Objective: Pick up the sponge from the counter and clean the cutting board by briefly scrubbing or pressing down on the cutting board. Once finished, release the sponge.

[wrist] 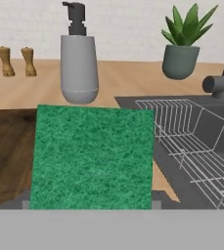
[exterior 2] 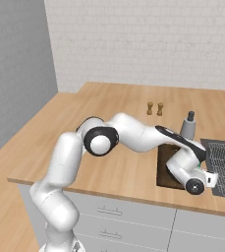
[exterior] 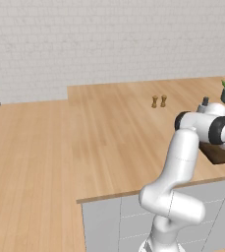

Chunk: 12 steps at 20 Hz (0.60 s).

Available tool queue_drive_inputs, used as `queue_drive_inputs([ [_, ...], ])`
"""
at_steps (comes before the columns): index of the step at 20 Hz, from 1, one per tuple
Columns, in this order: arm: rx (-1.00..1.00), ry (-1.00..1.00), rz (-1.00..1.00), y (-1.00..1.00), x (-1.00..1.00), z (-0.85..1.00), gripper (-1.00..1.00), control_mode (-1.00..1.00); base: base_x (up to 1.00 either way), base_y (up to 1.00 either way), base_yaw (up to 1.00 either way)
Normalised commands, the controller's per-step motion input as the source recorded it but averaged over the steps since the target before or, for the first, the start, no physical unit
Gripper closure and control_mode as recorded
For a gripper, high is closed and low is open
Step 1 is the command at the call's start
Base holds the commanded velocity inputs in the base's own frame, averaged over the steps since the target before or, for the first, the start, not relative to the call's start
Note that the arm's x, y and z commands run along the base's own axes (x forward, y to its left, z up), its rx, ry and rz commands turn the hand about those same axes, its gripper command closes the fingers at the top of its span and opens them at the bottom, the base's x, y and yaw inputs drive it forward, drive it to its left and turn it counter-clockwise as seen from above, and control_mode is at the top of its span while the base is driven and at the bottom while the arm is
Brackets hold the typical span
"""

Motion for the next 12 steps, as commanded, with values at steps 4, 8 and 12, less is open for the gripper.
queue_drive_inputs([
  [4,0.0,0.19,0.0,0.0,-0.95,-0.71,1.0,-1.0,0.0,0.0,0.0],
  [8,0.0,0.1,0.0,0.0,-1.0,-0.77,1.0,-1.0,0.0,0.0,0.0],
  [12,0.0,0.04,0.0,0.0,-1.0,-0.79,1.0,-1.0,0.0,0.0,0.0],
])
